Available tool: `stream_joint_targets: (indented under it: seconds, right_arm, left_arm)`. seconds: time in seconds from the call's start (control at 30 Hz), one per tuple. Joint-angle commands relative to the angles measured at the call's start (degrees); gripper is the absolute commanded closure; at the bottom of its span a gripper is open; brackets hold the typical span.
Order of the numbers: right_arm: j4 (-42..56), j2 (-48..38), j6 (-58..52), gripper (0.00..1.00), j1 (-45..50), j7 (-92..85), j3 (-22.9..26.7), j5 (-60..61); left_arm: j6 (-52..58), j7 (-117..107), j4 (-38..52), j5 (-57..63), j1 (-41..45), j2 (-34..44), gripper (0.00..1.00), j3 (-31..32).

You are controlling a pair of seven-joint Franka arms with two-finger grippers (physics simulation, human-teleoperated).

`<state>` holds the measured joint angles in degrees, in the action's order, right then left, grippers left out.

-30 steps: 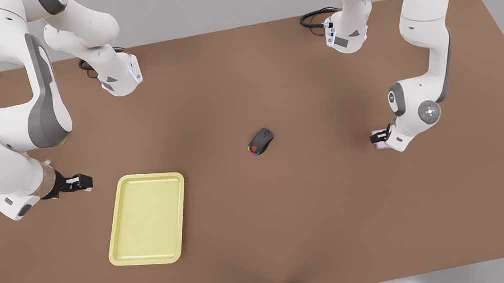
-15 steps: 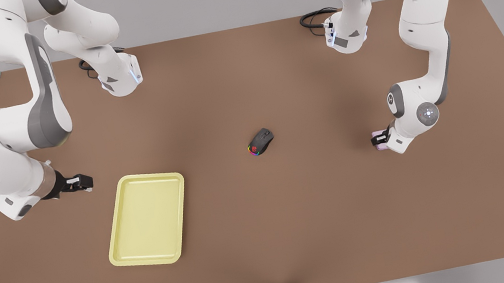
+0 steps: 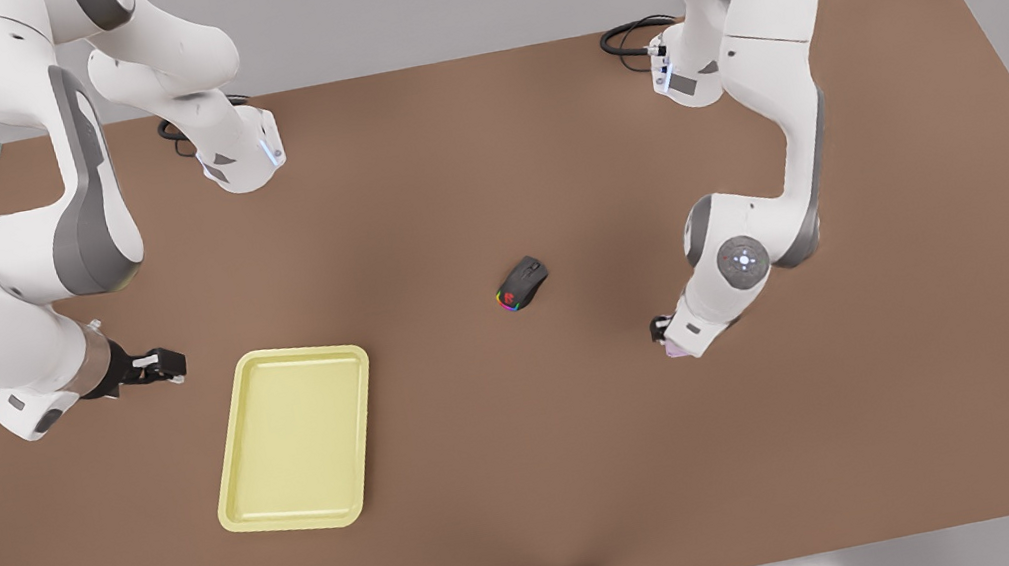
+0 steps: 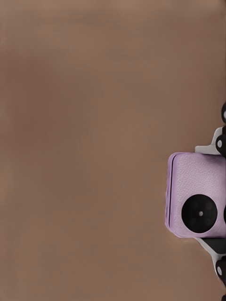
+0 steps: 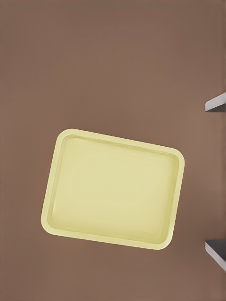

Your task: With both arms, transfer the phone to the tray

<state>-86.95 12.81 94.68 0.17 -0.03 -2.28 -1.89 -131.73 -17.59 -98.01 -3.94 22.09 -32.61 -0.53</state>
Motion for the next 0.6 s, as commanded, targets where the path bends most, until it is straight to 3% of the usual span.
stream_joint_targets:
  seconds: [0.0, 0.03, 0.33, 0.57]
  right_arm:
    - [0.0, -0.1, 0.0, 0.0, 0.0, -0.1, 0.0, 0.0]
    - [0.0, -0.1, 0.0, 0.0, 0.0, -0.1, 0.0, 0.0]
    - [-0.1, -0.1, 0.0, 0.0, -0.1, -0.1, 0.0, 0.0]
    - [-0.1, -0.1, 0.0, 0.0, 0.0, -0.1, 0.0, 0.0]
  left_arm:
    - [16.0, -33.6, 9.7, -0.8, 2.4, -4.0, 0.28, 0.0]
    - [20.0, -35.4, 14.4, -0.8, 4.0, -6.9, 0.28, 0.0]
    - [18.8, -45.8, 30.9, -2.6, 12.1, -18.5, 0.28, 0.1]
    - [10.9, -45.6, 32.4, -4.1, 14.1, -23.1, 0.28, 2.4]
